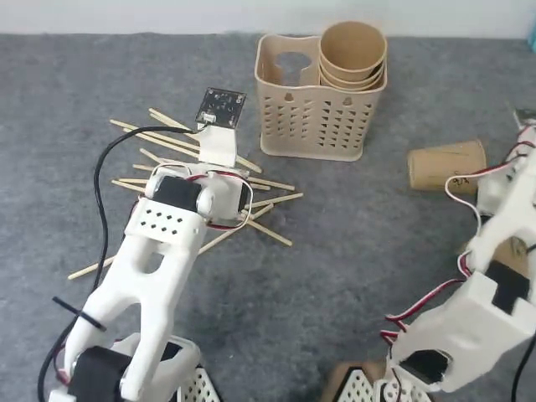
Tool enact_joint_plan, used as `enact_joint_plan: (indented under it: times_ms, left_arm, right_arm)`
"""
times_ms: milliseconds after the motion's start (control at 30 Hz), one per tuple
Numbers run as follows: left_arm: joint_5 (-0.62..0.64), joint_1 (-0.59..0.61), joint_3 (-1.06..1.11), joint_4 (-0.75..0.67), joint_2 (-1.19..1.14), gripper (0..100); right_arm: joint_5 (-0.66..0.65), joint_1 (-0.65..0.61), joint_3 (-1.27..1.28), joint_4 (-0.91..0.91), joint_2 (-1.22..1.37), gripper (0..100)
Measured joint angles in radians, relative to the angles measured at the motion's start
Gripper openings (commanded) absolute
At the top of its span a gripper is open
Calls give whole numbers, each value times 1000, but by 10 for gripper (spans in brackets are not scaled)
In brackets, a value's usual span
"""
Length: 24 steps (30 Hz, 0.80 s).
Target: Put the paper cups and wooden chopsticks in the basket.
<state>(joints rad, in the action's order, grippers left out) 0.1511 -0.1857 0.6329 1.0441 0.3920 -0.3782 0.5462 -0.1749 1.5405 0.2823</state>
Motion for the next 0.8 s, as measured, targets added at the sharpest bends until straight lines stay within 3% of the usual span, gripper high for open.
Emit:
enact_joint_plan:
  times_ms: [800]
  left_arm:
    - [0,0,0,0,0,15]
  right_arm:
    - [-483,506,0,206,-226,18]
